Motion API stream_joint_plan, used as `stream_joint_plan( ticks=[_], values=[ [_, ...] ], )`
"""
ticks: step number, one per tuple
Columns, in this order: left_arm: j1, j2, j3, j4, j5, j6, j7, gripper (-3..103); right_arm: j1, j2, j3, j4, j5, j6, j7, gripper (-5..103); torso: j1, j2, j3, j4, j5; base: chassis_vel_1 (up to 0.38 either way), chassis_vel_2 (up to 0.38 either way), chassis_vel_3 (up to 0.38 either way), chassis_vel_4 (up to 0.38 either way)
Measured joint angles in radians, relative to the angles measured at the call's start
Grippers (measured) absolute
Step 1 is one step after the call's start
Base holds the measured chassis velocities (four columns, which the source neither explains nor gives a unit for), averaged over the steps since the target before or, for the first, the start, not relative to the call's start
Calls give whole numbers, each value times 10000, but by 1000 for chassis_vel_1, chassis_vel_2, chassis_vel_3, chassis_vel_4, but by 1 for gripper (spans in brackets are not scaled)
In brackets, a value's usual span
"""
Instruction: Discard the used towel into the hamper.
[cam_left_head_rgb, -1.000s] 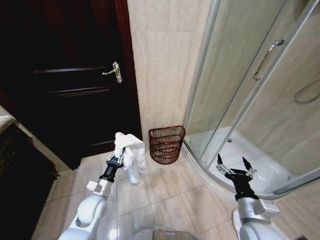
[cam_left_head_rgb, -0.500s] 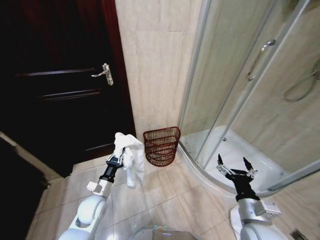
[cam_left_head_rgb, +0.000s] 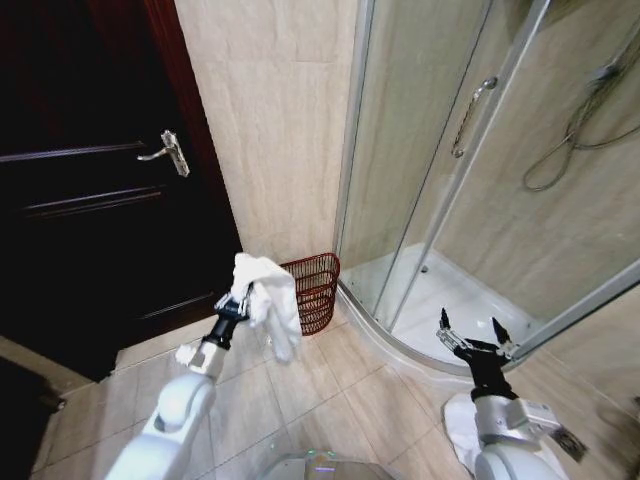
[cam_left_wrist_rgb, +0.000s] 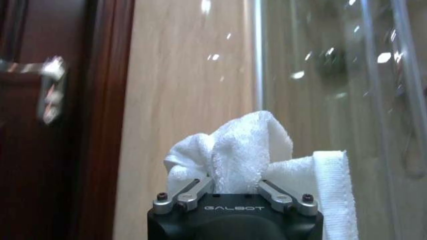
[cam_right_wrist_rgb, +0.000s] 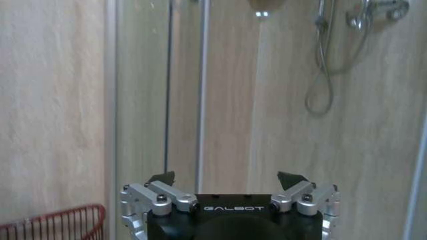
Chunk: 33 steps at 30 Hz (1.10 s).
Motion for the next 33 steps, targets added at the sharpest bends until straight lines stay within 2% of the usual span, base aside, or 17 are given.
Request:
stream_joint_plan(
  ticks=[1, 4, 5, 8, 9, 13, 14, 16, 17, 19, 21, 24, 25, 28, 29, 31, 33],
  values=[
    [0, 0, 0, 0, 0, 0, 0, 10, 0, 0, 0, 0, 0, 0, 0, 100, 0, 0, 0, 0, 0, 0, 0, 0, 0],
    [-918, 650, 244, -436, -694, 849, -52, 10, -16, 0, 18, -414, -87, -121, 18, 100, 1, 1, 1, 0, 2, 0, 0, 0, 0],
    [-918, 650, 244, -436, -694, 849, -52, 10, -16, 0, 18, -414, -87, -121, 18, 100, 1, 1, 1, 0, 2, 0, 0, 0, 0],
    [-2246, 841, 694, -337, -873, 1288, -67, 10, -116, 0, 30, -715, -299, -17, -19, 100, 1, 1, 3, 5, 0, 0, 0, 0, 0],
    [-2246, 841, 694, -337, -873, 1288, -67, 10, -116, 0, 30, -715, -299, -17, -19, 100, 1, 1, 3, 5, 0, 0, 0, 0, 0],
    [-4705, 1101, 1740, 441, -1442, 1420, -359, 10, -243, 0, 125, -744, -339, 231, -123, 100, 2, 2, 3, -1, 2, 0, 0, 0, 0],
    [-4705, 1101, 1740, 441, -1442, 1420, -359, 10, -243, 0, 125, -744, -339, 231, -123, 100, 2, 2, 3, -1, 2, 0, 0, 0, 0],
    [-5909, 1196, 2347, 956, -1770, 1408, -425, 10, -244, 0, 181, -715, -331, 307, -151, 100, 2, 3, 3, 1, -1, 0, 0, 0, 0],
    [-5909, 1196, 2347, 956, -1770, 1408, -425, 10, -244, 0, 181, -715, -331, 307, -151, 100, 2, 3, 3, 1, -1, 0, 0, 0, 0],
    [-7201, 1042, 3195, 1827, -2028, 1257, -480, 10, -198, 0, 206, -662, -324, 338, -155, 100, 2, 4, 3, 5, 4, 0, 0, 0, 0],
    [-7623, 908, 3534, 2247, -2070, 1149, -509, 10, -181, 0, 206, -629, -322, 339, -155, 100, 2, 4, 3, 6, 4, 0, 0, 0, 0],
    [-9581, -79, 5112, 4844, -2053, 199, -671, 10, -99, -1, 217, -401, -261, 309, -159, 100, 3, 4, 5, 0, 1, 0, 0, 0, 0],
    [-9581, -79, 5112, 4844, -2053, 199, -671, 10, -99, -1, 217, -401, -261, 309, -159, 100, 3, 4, 5, 0, 1, 0, 0, 0, 0],
    [-10627, -801, 5931, 6710, -1807, -618, -649, 10, -92, 0, 333, -279, -105, 318, -161, 100, 4, 4, 5, -4, 7, 0, 0, 0, 0],
    [-10627, -801, 5931, 6710, -1807, -618, -649, 10, -92, 0, 333, -279, -105, 318, -161, 100, 4, 4, 5, -4, 7, 0, 0, 0, 0],
    [-11028, -1287, 6282, 7966, -1352, -1166, -576, 10, -169, 0, 481, -258, 71, 502, -190, 100, 5, 3, 6, -4, 2, 0, 0, 0, 0],
    [-11065, -1443, 6328, 8325, -1081, -1342, -570, 10, -202, 0, 528, -273, 132, 602, -215, 100, 5, 4, 5, -2, 2, 0, 0, 0, 0]
  ],
)
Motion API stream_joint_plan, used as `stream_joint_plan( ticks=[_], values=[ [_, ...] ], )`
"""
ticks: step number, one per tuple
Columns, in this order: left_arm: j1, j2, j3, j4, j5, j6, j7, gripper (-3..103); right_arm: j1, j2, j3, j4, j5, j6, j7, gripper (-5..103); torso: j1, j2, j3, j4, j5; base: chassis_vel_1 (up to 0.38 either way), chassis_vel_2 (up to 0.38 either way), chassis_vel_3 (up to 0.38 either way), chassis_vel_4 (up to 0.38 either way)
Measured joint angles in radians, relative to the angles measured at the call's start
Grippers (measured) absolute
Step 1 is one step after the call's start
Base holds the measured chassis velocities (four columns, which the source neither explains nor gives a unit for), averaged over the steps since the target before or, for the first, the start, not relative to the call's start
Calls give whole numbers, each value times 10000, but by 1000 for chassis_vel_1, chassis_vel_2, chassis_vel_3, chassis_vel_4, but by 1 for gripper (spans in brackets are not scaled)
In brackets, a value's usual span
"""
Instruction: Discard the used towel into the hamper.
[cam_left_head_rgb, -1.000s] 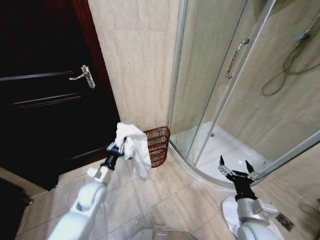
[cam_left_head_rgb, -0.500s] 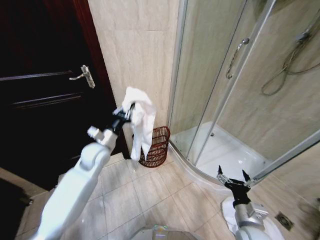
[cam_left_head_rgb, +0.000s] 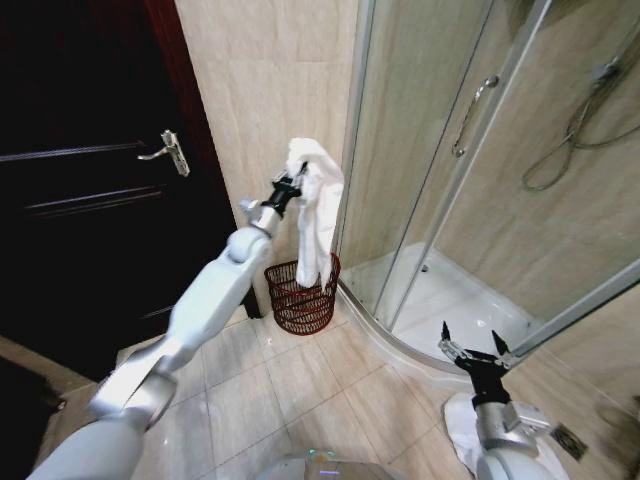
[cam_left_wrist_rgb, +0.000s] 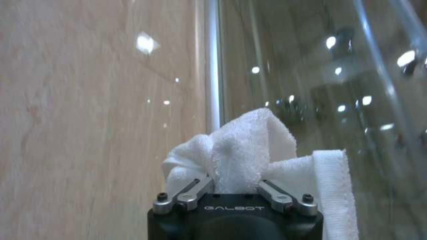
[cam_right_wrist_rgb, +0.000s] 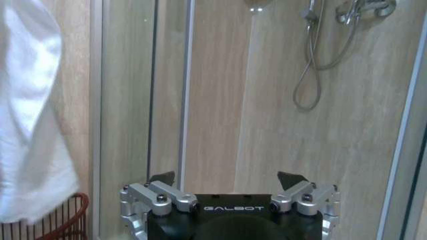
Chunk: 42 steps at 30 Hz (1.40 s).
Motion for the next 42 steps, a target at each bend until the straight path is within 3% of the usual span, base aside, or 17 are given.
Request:
stream_joint_plan(
  ticks=[4, 6, 12, 21, 26, 29, 38, 42],
  values=[
    [46, -199, 13, 861, 970, -509, -34, 10, -113, 0, 88, -73, 219, 348, -71, 100, -1, 1, -2, 3, 0, 0, 0, 0, 0],
    [144, -269, -17, 1966, 2124, -1279, -28, 10, -185, 0, 107, -84, 391, 542, -110, 100, -1, 1, -2, 5, -1, 0, 0, 0, 0],
    [688, -241, -32, 2704, 2472, -1451, 6, 10, -193, 0, 148, 11, 596, 578, -117, 100, -1, 1, -2, 6, -2, 0, 0, 0, 0],
    [1628, -144, 361, 3273, 2666, -983, 591, 10, -200, 0, 141, 305, 693, 564, -110, 100, -3, 2, -3, 3, -2, 0, 0, 0, 0],
    [1813, -248, 560, 3827, 3363, -667, 727, 10, -235, 0, 19, 421, 556, 585, -148, 100, -2, 2, -3, 2, -2, 0, 0, 0, 0],
    [1989, -177, 622, 3759, 3652, -172, 907, 10, -267, 0, -75, 593, 451, 578, -155, 100, -2, 2, -2, 4, -4, 0, 0, 0, 0],
    [1858, -38, 1138, 3647, 3214, 796, 1398, 10, -256, 0, -231, 734, 56, 704, -151, 100, -3, 3, -3, 3, 0, 0, 0, 0, 0],
    [1851, 68, 1458, 3621, 3207, 1220, 2086, 10, -257, 0, -198, 941, 39, 669, -131, 100, -3, 3, -3, 3, -1, 0, 0, 0, 0]
  ],
)
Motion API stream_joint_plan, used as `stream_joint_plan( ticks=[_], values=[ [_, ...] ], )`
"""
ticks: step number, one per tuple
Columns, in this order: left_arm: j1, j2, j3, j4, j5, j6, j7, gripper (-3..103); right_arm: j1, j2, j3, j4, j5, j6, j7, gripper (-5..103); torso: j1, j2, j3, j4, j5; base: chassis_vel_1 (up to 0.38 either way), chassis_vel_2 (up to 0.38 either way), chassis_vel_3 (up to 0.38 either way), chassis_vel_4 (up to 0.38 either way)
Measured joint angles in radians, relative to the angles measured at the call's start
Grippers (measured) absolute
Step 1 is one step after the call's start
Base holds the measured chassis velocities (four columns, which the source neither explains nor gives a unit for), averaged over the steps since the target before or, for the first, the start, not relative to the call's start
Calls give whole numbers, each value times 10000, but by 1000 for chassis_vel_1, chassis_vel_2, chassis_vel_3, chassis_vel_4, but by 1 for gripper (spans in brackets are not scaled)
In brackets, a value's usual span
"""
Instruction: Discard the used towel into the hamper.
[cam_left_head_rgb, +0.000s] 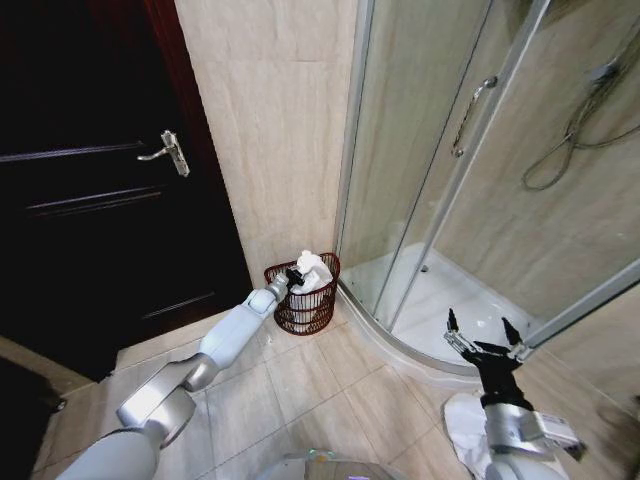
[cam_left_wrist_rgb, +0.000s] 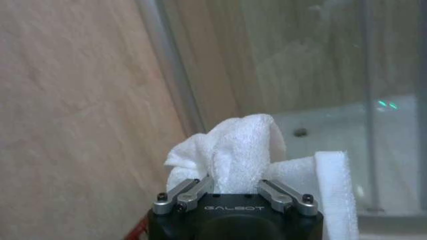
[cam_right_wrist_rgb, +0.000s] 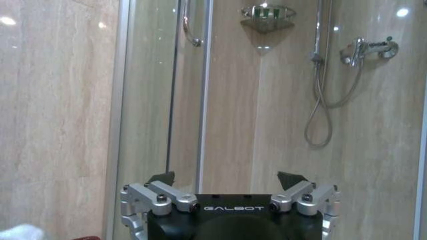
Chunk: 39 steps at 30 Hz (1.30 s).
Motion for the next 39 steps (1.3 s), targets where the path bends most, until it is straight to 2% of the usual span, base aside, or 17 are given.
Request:
stream_joint_plan(
  ticks=[5, 11, 14, 17, 21, 22, 25, 27, 29, 30, 33, 34, 35, 36, 37, 38, 39],
  values=[
    [11, 8, 250, 113, -64, 94, 193, 10, 109, 0, 62, 53, 117, -104, 114, 100, 0, 0, 0, 1, -2, 0, 0, 0, 0],
    [95, 39, 581, 110, 6, 285, 800, 10, 240, 0, 39, 166, 343, -312, 267, 100, 0, 0, 0, 0, -1, 0, 0, 0, 0],
    [110, 35, 600, 101, 75, 354, 821, 10, 250, 0, 45, 238, 422, -408, 275, 100, 0, 0, 0, 0, -1, 0, 0, 0, 0],
    [126, 35, 616, 16, 81, 495, 559, 9, 250, 0, 51, 278, 471, -471, 288, 100, 0, 0, 0, 0, -1, 0, 0, 0, 0],
    [130, 106, 480, -338, 78, 877, 322, 30, 229, 0, 36, 340, 494, -560, 292, 100, 0, 0, 1, 0, -1, 0, 0, 0, 0],
    [130, 106, 480, -338, 78, 877, 322, 30, 229, 0, 36, 340, 494, -560, 292, 100, 0, 0, 1, 0, -1, 0, 0, 0, 0],
    [105, 211, 336, -832, 32, 1484, 440, 46, 229, 0, 1, 372, 463, -615, 281, 100, 0, 0, 0, 0, -1, 0, 0, 0, 0],
    [89, 230, 326, -885, 35, 1539, 461, 46, 229, 0, -6, 385, 459, -631, 280, 100, 0, 0, 0, 0, -1, 0, 0, 0, 0],
    [31, 276, 256, -1010, 48, 1720, 518, 57, 231, 0, -20, 430, 452, -682, 280, 100, 0, 0, 1, 0, -1, 0, 0, 0, 0],
    [31, 276, 256, -1010, 48, 1720, 518, 57, 231, 0, -20, 430, 452, -682, 280, 100, 0, 0, 1, 0, -1, 0, 0, 0, 0],
    [15, 428, 9, -1549, -29, 2599, 918, 73, 231, 0, -23, 445, 452, -712, 280, 100, 1, -1, 2, 0, -2, 0, 0, 0, 0],
    [14, 561, -151, -2067, -165, 3418, 1166, 78, 231, 0, -24, 445, 452, -715, 279, 100, 0, -1, 1, -1, -2, 0, 0, 0, 0],
    [14, 561, -151, -2067, -165, 3418, 1166, 78, 231, 0, -24, 445, 452, -715, 279, 100, 0, -1, 1, -1, -2, 0, 0, 0, 0],
    [10, 682, -237, -2562, -310, 4153, 1273, 84, 229, 0, -28, 426, 452, -714, 276, 100, 1, -1, 2, 3, -2, 0, 0, 0, 0],
    [-80, 791, -327, -3207, -557, 5220, 1281, 89, 226, 0, -46, 385, 446, -703, 268, 100, 0, 0, 1, 3, -1, 0, 0, 0, 0],
    [-80, 791, -327, -3207, -557, 5220, 1281, 89, 226, 0, -46, 385, 446, -703, 268, 100, 0, 0, 1, 3, -1, 0, 0, 0, 0],
    [-191, 820, -363, -3555, -699, 5854, 1207, 94, 226, 0, -78, 355, 431, -692, 262, 100, 0, 0, 1, 2, 0, 0, 0, 0, 0]
  ],
)
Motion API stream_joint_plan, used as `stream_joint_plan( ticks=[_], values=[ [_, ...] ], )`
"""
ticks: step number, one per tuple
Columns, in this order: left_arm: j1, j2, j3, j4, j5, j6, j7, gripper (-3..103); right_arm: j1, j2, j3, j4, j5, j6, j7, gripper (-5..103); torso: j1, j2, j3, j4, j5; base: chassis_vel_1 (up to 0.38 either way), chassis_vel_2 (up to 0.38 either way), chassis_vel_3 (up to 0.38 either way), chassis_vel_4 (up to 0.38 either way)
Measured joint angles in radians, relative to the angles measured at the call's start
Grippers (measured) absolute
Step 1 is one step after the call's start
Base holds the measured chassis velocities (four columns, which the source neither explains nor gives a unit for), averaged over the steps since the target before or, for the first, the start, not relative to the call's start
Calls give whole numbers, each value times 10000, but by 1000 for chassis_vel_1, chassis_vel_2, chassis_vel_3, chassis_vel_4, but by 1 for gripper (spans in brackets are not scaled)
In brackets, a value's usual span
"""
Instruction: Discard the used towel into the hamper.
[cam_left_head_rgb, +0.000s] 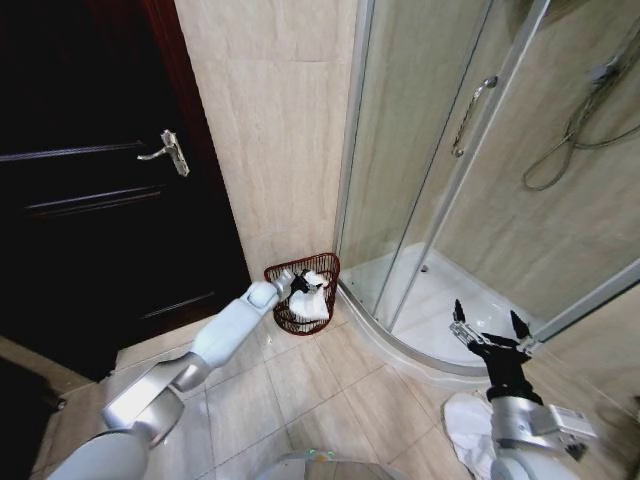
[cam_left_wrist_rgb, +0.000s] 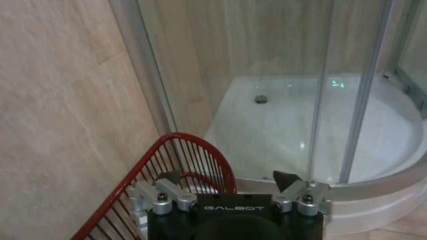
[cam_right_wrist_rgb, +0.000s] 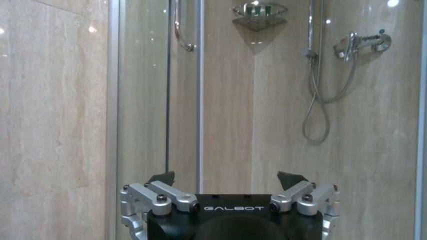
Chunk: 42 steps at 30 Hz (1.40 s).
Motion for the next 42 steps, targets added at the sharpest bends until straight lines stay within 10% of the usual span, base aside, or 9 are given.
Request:
stream_joint_plan(
  ticks=[6, 15, 27, 42],
  values=[
    [-393, 71, -153, -1025, -280, 1675, -401, 100, 6, 0, -77, -36, -28, 2, -13, 100, 1, -1, 1, -4, -1, 0, 0, 0, 0],
    [437, 757, -1263, -3389, -1464, 1698, -1857, 100, 56, 0, -19, -4, 148, -168, -13, 100, 1, 0, 0, -2, -2, 0, 0, 0, 0],
    [4108, 2484, -3737, -7784, -2618, -859, -2896, 100, 304, 0, -4, 183, 464, -682, -127, 100, -1, 0, -1, 1, -3, 0, 0, 0, 0],
    [8886, 942, -7103, -8677, -2528, -3767, -3610, 100, 320, 0, 161, 214, 1015, -1040, -479, 100, 0, 0, -1, 0, -2, 0, 0, 0, 0]
  ],
)
